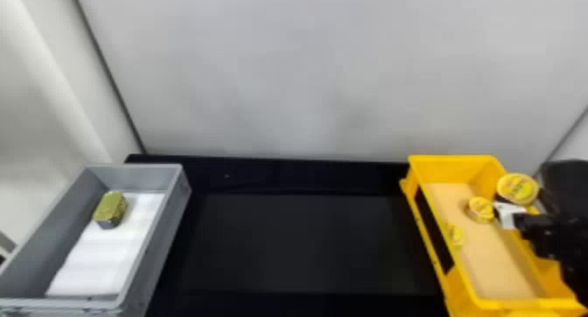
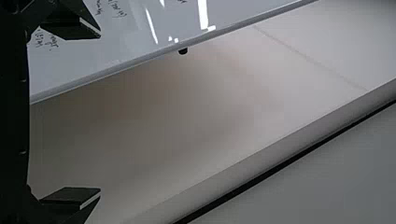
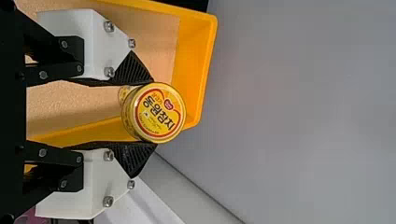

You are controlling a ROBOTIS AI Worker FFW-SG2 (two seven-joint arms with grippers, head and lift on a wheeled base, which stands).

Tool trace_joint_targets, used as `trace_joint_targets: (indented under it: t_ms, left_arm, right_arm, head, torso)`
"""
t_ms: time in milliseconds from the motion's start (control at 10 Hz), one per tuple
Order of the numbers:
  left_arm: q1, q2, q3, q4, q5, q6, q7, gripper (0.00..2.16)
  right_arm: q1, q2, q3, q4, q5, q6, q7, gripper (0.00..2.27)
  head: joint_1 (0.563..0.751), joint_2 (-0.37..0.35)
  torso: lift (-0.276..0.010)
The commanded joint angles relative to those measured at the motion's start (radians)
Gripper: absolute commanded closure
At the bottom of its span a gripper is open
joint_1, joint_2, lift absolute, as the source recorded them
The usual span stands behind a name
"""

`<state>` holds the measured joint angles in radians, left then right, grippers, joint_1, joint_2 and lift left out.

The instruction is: Pick up the round yellow can and place it in the yellow rectangular box

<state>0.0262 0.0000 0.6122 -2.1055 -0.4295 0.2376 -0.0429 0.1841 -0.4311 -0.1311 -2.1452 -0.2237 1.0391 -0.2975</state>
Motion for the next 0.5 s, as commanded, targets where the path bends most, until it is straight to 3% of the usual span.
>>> trace_joint_targets:
  t_ms: [0, 400]
  left_arm:
    - [0.006, -0.003, 0.005, -0.004, 0.000, 0.000, 0.000, 0.09]
    - [0.014, -0.003, 0.005, -0.008, 0.000, 0.002, 0.003, 0.09]
  right_arm:
    - [0.023, 0.008, -0.039, 0.018, 0.003, -0.012, 0.000, 0.72]
    - [0.045, 0.029, -0.073, 0.082, 0.003, -0.060, 0.034, 0.72]
  head:
    - [0.694, 0.014]
    - [0.694, 0.014]
  torso:
    - [-0.056]
    - [-0.056]
